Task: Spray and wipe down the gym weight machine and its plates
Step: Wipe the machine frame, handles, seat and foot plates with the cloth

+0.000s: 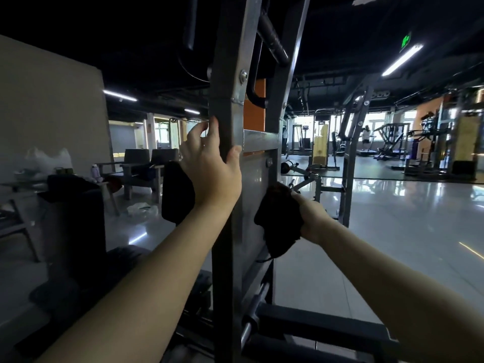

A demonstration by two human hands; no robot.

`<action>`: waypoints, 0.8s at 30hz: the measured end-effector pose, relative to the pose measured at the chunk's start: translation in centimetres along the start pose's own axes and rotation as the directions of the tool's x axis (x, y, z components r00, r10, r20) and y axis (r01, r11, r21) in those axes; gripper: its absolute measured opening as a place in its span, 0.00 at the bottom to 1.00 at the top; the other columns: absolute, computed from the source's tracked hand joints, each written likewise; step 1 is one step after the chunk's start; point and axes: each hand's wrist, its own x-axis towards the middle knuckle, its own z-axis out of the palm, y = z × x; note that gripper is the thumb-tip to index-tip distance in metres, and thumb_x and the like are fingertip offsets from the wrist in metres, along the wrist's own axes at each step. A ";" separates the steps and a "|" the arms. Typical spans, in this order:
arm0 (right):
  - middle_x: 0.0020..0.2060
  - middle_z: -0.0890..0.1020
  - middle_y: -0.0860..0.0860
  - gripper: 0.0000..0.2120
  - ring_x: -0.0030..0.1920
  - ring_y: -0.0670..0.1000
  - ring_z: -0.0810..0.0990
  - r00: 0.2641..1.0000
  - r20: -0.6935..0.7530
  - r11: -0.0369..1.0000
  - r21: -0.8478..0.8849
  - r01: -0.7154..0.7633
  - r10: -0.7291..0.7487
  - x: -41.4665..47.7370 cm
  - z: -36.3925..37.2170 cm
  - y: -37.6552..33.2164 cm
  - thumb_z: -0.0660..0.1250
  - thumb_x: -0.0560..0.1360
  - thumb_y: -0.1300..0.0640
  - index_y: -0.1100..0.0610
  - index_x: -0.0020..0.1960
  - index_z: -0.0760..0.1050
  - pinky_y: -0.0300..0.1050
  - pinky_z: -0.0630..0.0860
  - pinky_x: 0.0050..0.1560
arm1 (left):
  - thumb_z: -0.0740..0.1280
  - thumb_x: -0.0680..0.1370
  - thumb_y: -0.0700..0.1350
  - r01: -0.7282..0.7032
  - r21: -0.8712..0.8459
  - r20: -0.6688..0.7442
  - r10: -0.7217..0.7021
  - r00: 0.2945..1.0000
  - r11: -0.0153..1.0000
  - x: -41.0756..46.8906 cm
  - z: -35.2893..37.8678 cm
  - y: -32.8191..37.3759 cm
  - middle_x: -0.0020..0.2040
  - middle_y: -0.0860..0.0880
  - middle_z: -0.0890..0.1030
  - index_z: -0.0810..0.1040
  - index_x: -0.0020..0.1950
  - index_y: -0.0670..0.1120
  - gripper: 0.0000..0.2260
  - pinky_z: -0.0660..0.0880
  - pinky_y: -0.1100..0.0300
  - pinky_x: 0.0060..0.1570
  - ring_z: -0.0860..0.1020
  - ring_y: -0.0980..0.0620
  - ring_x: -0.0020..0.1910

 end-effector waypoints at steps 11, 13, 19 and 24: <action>0.49 0.86 0.59 0.13 0.48 0.57 0.86 0.906 0.414 0.971 -0.169 0.171 -0.087 -10.6 -0.6 -3.9 0.60 0.85 0.56 0.60 0.60 0.81 0.49 0.83 0.44 | 0.71 0.77 0.59 0.209 -0.105 0.479 -0.135 0.867 0.972 -9.7 -4.3 1.5 0.44 0.59 0.78 0.83 0.52 0.51 0.13 0.77 0.47 0.54 0.77 0.54 0.50; 0.48 0.86 0.59 0.12 0.47 0.56 0.87 0.895 0.436 0.953 -0.222 0.206 -0.092 -11.6 -0.6 -4.1 0.61 0.85 0.56 0.59 0.60 0.82 0.48 0.83 0.44 | 0.71 0.77 0.57 0.295 -0.146 0.535 -0.176 0.826 0.944 -9.9 -4.9 1.6 0.39 0.56 0.81 0.82 0.45 0.50 0.11 0.81 0.46 0.47 0.81 0.54 0.43; 0.37 0.81 0.51 0.05 0.32 0.42 0.77 0.869 0.352 0.442 -0.756 0.483 -0.349 -13.2 -0.8 -3.4 0.72 0.79 0.60 0.61 0.47 0.84 0.36 0.73 0.34 | 0.72 0.77 0.53 0.182 -0.077 0.471 -0.125 0.873 0.980 -9.5 -6.6 2.0 0.42 0.57 0.84 0.85 0.48 0.51 0.07 0.76 0.46 0.58 0.81 0.51 0.47; 0.31 0.81 0.59 0.11 0.27 0.54 0.79 0.958 0.176 0.574 -0.771 0.276 -0.225 -13.3 -0.4 -2.0 0.65 0.83 0.58 0.64 0.47 0.80 0.44 0.79 0.29 | 0.75 0.76 0.51 -0.019 0.018 0.433 0.009 0.901 1.000 -9.1 -7.1 2.8 0.48 0.53 0.79 0.86 0.55 0.49 0.10 0.67 0.53 0.56 0.74 0.49 0.53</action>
